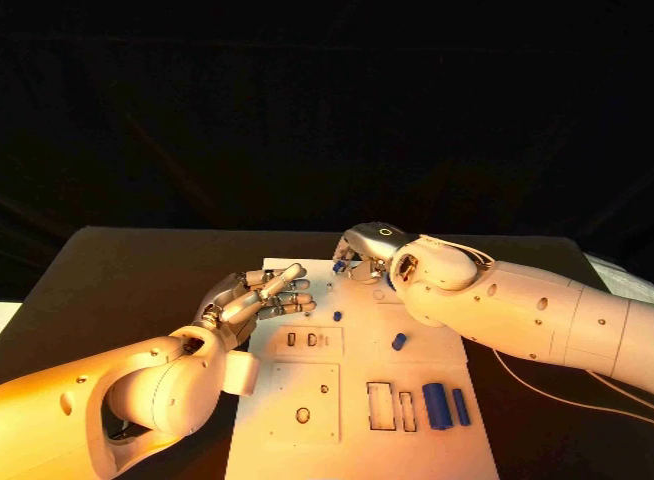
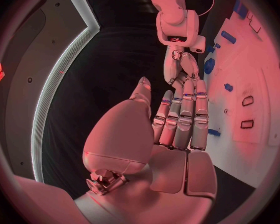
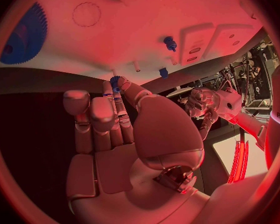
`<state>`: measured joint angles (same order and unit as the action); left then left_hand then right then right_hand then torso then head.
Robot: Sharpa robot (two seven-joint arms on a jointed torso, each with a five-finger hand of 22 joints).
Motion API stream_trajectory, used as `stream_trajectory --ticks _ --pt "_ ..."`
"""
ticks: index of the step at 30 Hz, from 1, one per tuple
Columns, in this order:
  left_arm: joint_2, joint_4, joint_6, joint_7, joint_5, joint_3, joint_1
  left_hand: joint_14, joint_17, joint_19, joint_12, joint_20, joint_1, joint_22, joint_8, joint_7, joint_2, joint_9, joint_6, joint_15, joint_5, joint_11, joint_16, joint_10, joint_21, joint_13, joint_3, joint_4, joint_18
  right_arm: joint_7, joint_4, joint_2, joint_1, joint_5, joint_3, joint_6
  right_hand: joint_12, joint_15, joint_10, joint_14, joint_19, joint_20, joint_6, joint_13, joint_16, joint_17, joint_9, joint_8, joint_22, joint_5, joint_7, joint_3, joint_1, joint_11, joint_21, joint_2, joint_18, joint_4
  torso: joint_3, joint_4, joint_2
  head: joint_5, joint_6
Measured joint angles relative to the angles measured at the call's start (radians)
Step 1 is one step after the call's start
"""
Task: Assemble the parts on the task board
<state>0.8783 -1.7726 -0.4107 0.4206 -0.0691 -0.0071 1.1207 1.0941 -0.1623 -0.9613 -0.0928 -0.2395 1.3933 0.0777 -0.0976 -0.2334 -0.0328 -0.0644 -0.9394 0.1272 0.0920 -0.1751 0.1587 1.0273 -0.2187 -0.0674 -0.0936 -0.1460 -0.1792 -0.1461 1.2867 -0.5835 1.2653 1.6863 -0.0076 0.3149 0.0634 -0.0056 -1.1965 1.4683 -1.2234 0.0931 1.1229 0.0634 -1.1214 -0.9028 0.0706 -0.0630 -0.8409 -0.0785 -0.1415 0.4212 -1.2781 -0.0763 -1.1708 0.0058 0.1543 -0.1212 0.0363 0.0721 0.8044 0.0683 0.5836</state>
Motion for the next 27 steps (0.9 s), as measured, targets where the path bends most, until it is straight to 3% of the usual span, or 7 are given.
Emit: stream_trajectory --ticks 21,24,27 --pt "-0.001 -0.002 0.003 -0.004 0.000 0.000 0.001 0.000 -0.001 0.000 0.000 0.000 0.000 0.000 0.000 0.000 0.000 0.000 0.000 0.000 0.000 0.000 0.000 0.000 0.000 0.000 -0.003 0.003 0.000 -0.015 -0.055 0.049 0.000 0.006 -0.001 -0.047 0.000 0.000 0.004 0.000 0.000 0.000 -0.003 0.000 -0.008 -0.005 -0.003 0.005 -0.003 0.004 0.000 0.005 0.008 -0.004 -0.007 -0.016 0.000 0.011 0.0015 0.0012 0.003 -0.003 0.005" --pt "-0.001 -0.002 0.003 -0.005 0.000 0.000 0.001 0.000 -0.001 0.000 0.000 0.000 0.000 0.000 0.000 0.000 0.000 0.000 0.000 0.000 0.000 0.000 0.000 0.000 0.000 0.000 -0.003 0.003 0.000 -0.016 -0.057 0.051 0.000 0.007 -0.001 -0.052 0.000 0.002 0.036 -0.002 0.008 0.008 -0.031 -0.002 -0.005 0.009 -0.002 -0.005 0.006 0.005 -0.015 0.001 0.017 -0.017 -0.008 -0.042 0.000 0.024 0.0016 0.0010 0.003 -0.003 0.006" --pt "0.000 -0.002 0.003 -0.005 0.000 0.000 0.001 0.000 -0.001 0.000 0.000 0.000 0.000 0.000 0.000 0.000 0.000 0.000 0.000 0.000 0.000 0.000 0.000 0.000 0.000 0.000 -0.003 0.003 0.000 -0.019 -0.060 0.050 -0.001 0.008 -0.002 -0.054 0.000 0.031 0.141 -0.026 0.070 0.025 -0.126 -0.003 0.071 0.112 -0.007 -0.002 0.107 0.005 -0.044 -0.010 0.016 -0.041 0.054 -0.074 0.000 0.035 0.0016 0.0007 0.004 -0.003 0.005"
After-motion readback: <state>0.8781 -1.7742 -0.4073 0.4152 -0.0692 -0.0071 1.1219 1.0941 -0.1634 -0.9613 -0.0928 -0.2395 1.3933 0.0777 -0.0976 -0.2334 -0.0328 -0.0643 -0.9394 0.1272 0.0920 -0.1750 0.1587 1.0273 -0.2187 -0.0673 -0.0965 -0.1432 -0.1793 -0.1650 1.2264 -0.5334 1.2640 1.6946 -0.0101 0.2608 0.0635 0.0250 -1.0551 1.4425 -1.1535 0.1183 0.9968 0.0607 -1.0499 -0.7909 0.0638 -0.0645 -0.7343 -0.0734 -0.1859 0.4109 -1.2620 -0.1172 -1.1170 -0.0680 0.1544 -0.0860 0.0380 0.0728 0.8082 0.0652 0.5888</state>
